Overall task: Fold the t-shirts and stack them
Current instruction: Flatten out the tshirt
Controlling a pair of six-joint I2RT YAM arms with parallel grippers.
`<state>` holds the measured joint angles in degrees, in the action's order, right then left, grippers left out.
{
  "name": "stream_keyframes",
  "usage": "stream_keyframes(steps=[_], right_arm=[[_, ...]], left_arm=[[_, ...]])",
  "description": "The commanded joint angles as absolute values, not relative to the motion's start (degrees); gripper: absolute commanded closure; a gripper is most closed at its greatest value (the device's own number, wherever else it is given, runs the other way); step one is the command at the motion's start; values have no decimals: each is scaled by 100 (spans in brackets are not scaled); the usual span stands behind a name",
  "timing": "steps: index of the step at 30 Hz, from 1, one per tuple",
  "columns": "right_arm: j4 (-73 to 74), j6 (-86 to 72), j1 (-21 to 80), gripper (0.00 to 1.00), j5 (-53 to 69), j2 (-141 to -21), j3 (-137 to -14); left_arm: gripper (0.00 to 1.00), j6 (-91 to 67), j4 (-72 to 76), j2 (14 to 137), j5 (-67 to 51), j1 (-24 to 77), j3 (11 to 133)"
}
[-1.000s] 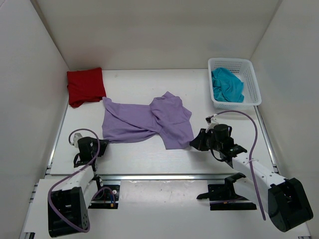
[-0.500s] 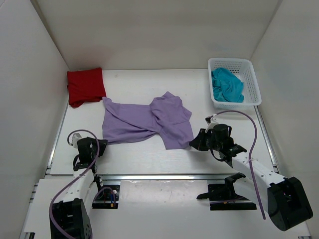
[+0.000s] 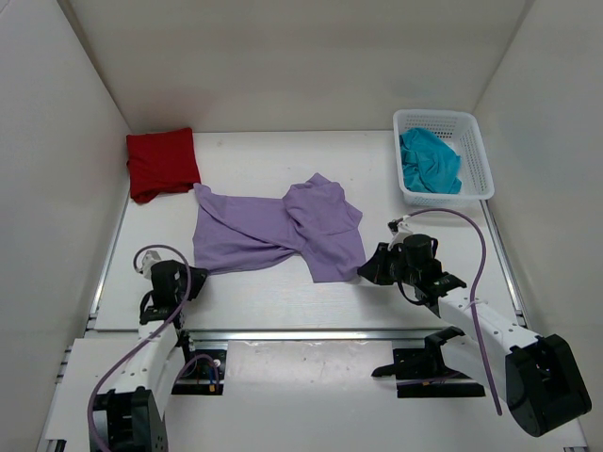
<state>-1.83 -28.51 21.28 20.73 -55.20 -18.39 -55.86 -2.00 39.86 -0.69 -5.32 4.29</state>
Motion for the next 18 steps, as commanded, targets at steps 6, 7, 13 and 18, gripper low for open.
stream_keyframes(steps=[6, 7, 13, 18], right_arm=[[-545, -2839, 2074, 100, 2197, -5581, -1854], [-519, -2865, 2109, 100, 2223, -5590, -1846], [-501, -2865, 2100, 100, 2258, -5467, -1846], [-501, -2874, 2030, 99, 2241, -5274, -1802]], left_arm=[[63, -5335, -1038, 3831, 255, -324, 431], [58, -5387, -924, 3832, 255, -360, 352], [57, -5686, -388, 4227, 35, -729, 299], [76, -5634, -272, 4430, -141, -984, 316]])
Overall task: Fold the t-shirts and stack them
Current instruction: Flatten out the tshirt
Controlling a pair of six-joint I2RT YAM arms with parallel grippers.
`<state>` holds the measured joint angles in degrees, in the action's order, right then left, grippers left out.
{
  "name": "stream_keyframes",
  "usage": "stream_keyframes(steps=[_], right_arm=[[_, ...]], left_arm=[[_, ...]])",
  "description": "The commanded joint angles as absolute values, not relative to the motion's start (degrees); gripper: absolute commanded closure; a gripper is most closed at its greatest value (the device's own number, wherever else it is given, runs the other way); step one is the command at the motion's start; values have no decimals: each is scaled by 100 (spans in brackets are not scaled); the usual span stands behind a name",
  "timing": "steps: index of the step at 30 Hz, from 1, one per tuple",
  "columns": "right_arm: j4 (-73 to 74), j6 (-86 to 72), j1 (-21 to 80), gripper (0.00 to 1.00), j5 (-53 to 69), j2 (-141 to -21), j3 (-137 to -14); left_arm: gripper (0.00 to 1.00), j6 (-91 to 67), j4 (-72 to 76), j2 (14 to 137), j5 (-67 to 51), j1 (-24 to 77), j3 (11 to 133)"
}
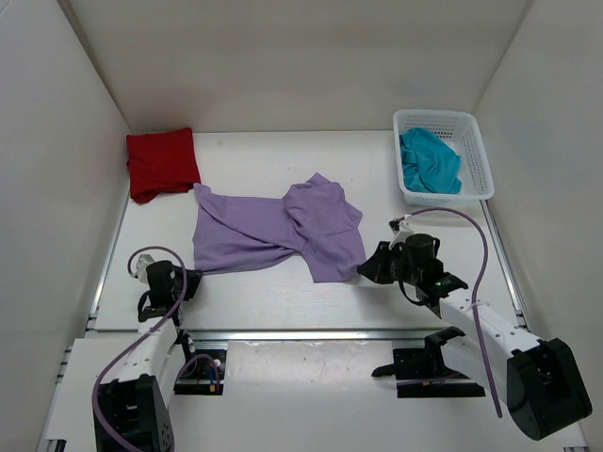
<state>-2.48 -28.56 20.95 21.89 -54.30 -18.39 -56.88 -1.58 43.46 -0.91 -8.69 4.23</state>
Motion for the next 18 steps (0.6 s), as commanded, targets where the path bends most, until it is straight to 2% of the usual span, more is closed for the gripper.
stream_keyframes(steps=[1, 2, 6, 9, 11, 16, 18], right_arm=[[-518, -2865, 2039, 100, 2224, -5282, -1784], [-527, -2874, 2022, 99, 2250, -5265, -1784], [-519, -2874, 2065, 99, 2250, -5291, -1784], [-501, -2882, 2083, 100, 2241, -5256, -1793], [-466, -2874, 2083, 100, 2258, -5195, -1793], [-475, -2891, 2048, 100, 2215, -5159, -1811], [-501, -2900, 2048, 100, 2250, -5186, -1784]], left_arm=[[79, -5660, -281, 4377, -88, -915, 325], [80, -5660, -325, 4360, -88, -888, 334], [56, -5573, -290, 4298, -44, -870, 308], [50, -5625, -124, 4342, -79, -940, 264], [53, -5590, -53, 4491, -202, -993, 307], [80, -5502, -70, 4773, -176, -923, 448], [80, -5537, -70, 4746, -141, -888, 413]])
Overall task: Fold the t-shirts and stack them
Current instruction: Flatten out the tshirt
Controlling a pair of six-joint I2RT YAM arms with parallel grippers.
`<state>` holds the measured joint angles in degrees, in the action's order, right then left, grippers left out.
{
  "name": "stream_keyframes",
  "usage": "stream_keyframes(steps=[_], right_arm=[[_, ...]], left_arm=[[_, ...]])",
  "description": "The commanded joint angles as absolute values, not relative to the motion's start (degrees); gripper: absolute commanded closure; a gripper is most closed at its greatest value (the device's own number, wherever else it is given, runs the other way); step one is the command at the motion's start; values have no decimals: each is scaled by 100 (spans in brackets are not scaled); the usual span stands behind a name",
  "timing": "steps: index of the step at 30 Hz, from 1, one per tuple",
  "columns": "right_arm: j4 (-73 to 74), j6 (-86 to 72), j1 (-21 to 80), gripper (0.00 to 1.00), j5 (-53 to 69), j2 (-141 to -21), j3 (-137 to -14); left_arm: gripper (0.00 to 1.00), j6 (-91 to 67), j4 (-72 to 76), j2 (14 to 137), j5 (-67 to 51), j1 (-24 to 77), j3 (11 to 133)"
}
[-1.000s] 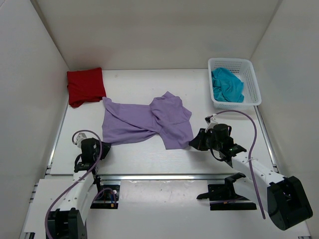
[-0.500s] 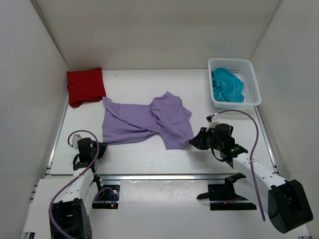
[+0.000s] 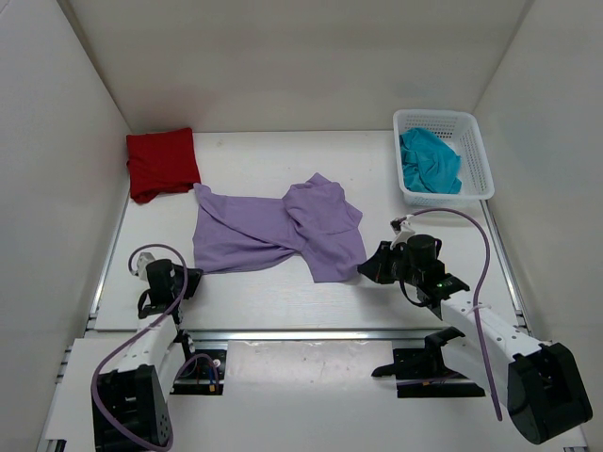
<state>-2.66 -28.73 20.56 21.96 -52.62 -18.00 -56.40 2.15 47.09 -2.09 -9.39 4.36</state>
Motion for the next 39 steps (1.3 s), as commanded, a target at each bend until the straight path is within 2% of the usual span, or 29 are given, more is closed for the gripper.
stream_keyframes(steps=[1, 2, 3, 5, 8, 9, 11, 14, 15, 21, 27, 30, 35, 37, 39], right_arm=[[-457, -2883, 2013, 100, 2267, -5186, -1810], [-509, -2892, 2021, 100, 2268, -5238, -1811], [-510, -2892, 2021, 100, 2294, -5230, -1802], [-475, -2892, 2030, 100, 2277, -5256, -1802], [-484, -2927, 2004, 100, 2311, -5265, -1819], [-466, -2892, 2004, 100, 2312, -5265, -1837], [-518, -2935, 2013, 100, 2311, -5282, -1837], [-518, -2909, 1978, 100, 2320, -5344, -1846], [-527, -2909, 1960, 100, 2303, -5370, -1863], [235, -2874, 2012, 100, 1882, -5028, -2486], [1589, -2593, 2636, 100, 459, -4588, -4427], [2284, -2269, 3223, 100, -455, -4649, -5841], [3319, -1312, 4444, 100, -2527, -5490, -8983], [3619, -872, 4579, 100, -2751, -6070, -10086], [3770, -687, 4282, 100, -2445, -6527, -11481]], left_arm=[[77, -5537, -62, 4746, -106, -888, 413], [75, -5502, -70, 4746, -114, -905, 448], [67, -5485, 95, 4772, -132, -940, 466], [62, -5484, 176, 4860, -166, -941, 483], [58, -5371, 403, 5070, -263, -993, 492], [60, -5344, 439, 5184, -255, -1037, 483], [71, -5335, 492, 5308, -290, -1054, 562], [95, -5282, 501, 5387, -290, -984, 763], [98, -5213, 440, 5379, -281, -984, 817], [100, -4519, 9, 5291, -764, -782, 2046], [100, -4061, -649, 5669, -1977, -677, 3962], [100, -4296, -554, 5634, -2749, -1001, 5059], [100, -4500, -904, 5879, -3611, -1423, 6781], [100, -4849, -652, 5915, -3778, -1512, 7232], [100, -5228, -318, 5959, -3989, -1756, 7321]])
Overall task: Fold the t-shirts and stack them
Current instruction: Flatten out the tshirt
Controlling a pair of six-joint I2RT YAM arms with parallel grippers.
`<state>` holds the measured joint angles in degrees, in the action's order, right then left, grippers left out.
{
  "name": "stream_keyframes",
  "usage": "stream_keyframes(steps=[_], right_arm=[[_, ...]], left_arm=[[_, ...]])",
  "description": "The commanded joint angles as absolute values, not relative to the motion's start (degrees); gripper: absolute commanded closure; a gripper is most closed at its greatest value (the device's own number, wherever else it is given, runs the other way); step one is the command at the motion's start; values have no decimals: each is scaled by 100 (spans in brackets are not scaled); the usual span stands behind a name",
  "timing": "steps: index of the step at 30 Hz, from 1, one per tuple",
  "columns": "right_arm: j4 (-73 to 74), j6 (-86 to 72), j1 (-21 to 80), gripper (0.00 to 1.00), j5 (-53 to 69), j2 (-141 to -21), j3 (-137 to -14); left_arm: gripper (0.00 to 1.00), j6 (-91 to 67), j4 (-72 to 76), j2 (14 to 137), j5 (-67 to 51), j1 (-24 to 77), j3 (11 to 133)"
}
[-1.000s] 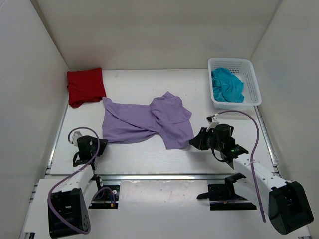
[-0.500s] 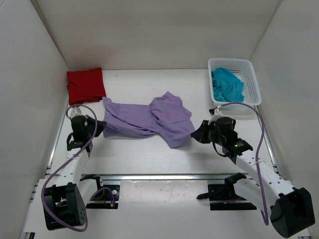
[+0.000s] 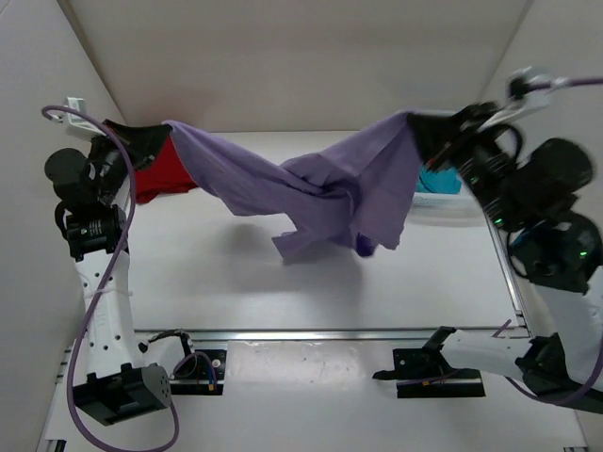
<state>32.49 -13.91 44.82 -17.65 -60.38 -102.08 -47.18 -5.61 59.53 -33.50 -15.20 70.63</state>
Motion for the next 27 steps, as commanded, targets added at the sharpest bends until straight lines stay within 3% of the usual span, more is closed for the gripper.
stream_keyframes(steps=[1, 3, 5, 7, 8, 10, 13, 19, 25, 27], right_arm=[[3831, -572, 4185, 100, -2400, -6696, -11835], [4051, -300, 4262, 100, -2329, -7310, -13125], [3640, 226, 4508, 100, -2817, -7548, -13176], [3410, 230, 3750, 100, -2525, -7672, -12807], [3480, 46, 3300, 100, -1748, -7786, -12606], [3342, -1058, 1354, 100, 761, -8015, -12054], [3005, -1414, 661, 100, 1703, -8522, -11644], [3506, -1354, 676, 100, 2109, -10885, -13451], [2499, -2108, 511, 100, 2697, -12426, -14106], [2321, -2224, 475, 90, 2681, -12454, -14176]], left_arm=[[100, -5369, -247, 5976, -4008, -1801, 7373], [100, -5414, -176, 5950, -3991, -1951, 7374], [100, -5109, -360, 5854, -3711, -1899, 7190], [100, -4836, -509, 5748, -3428, -1724, 6726], [100, -4686, -501, 5661, -3289, -1697, 6541], [100, -4527, -353, 5555, -2998, -1652, 5735], [100, -4649, 130, 5607, -3032, -1661, 4951], [100, -4255, 1, 5223, -2489, -1222, 4387], [100, -3683, -528, 4930, -1951, -1063, 3825], [100, -3656, -352, 5026, -1777, -1037, 3762]])
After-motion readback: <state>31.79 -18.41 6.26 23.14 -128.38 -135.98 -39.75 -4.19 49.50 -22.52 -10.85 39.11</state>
